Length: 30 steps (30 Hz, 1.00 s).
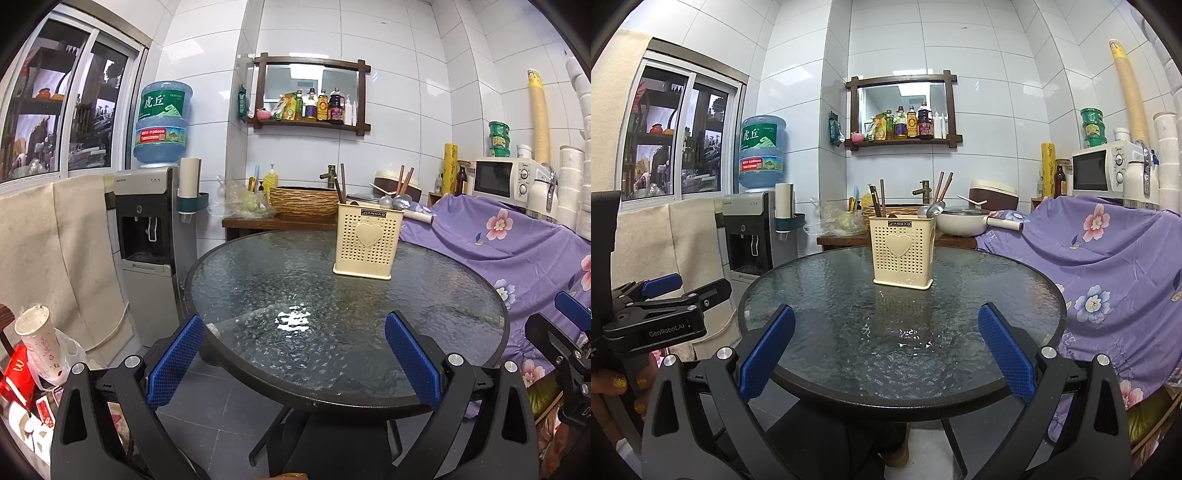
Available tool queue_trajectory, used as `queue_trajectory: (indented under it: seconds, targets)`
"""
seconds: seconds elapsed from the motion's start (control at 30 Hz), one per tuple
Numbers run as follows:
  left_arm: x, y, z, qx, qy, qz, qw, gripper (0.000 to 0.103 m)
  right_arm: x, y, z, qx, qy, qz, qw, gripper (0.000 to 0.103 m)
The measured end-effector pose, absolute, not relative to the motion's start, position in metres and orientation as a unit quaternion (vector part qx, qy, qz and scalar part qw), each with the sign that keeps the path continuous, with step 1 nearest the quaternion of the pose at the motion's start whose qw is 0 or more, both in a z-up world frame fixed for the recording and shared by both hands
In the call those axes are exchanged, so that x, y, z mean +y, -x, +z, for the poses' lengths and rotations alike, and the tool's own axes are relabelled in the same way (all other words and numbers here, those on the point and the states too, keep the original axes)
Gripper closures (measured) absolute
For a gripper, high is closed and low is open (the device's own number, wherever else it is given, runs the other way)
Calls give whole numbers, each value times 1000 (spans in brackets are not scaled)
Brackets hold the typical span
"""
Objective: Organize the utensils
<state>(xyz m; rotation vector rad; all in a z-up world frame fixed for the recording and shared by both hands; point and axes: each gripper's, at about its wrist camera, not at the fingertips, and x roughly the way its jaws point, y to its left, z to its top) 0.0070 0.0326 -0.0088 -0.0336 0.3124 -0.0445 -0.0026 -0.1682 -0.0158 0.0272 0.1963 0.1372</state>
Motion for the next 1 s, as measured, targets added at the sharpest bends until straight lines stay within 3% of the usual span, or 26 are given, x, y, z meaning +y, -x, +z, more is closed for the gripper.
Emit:
queue_trajectory:
  seconds: [1.0]
  targets:
    - [36,-7,-10,159,25,-26,987,6,-170,-1,-16,104,-13,67,992,6]
